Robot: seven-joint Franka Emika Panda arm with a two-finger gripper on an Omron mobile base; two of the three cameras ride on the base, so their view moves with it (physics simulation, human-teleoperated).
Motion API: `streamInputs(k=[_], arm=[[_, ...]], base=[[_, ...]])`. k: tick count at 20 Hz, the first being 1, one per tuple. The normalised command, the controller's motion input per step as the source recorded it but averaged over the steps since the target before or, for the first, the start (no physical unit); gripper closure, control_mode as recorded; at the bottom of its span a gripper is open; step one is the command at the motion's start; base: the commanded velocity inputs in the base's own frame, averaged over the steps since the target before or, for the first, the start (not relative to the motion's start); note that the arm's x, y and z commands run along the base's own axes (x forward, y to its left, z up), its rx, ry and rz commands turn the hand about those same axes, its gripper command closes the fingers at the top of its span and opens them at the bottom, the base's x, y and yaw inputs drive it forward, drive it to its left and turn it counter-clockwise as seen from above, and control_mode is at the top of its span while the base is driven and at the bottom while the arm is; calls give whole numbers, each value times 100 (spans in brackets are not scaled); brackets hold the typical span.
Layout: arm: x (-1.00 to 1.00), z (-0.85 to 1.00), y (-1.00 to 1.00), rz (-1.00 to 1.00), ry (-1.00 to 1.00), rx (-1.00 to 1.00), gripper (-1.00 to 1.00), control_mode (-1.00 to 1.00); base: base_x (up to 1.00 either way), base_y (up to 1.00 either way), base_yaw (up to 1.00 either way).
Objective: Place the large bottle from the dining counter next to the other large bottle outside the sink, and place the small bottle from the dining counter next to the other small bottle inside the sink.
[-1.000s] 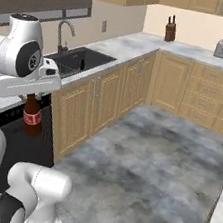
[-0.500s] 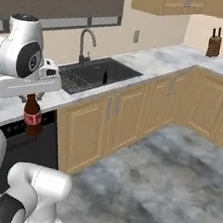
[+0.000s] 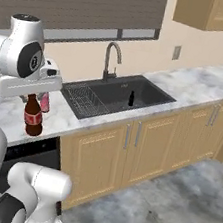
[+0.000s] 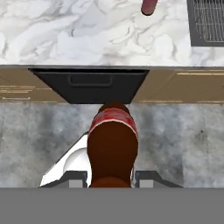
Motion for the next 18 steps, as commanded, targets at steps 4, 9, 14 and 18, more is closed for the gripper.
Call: streamInputs(k=[4,9,14,18], arm=[[0,0,0,0,0,0,100,100],[0,0,0,0,0,0,100,100],[0,0,0,0,0,0,100,100],[0,0,0,0,0,0,100,100]], base=[[81,-14,43],[64,-44,31],[42,-42,24],[34,1,41]])
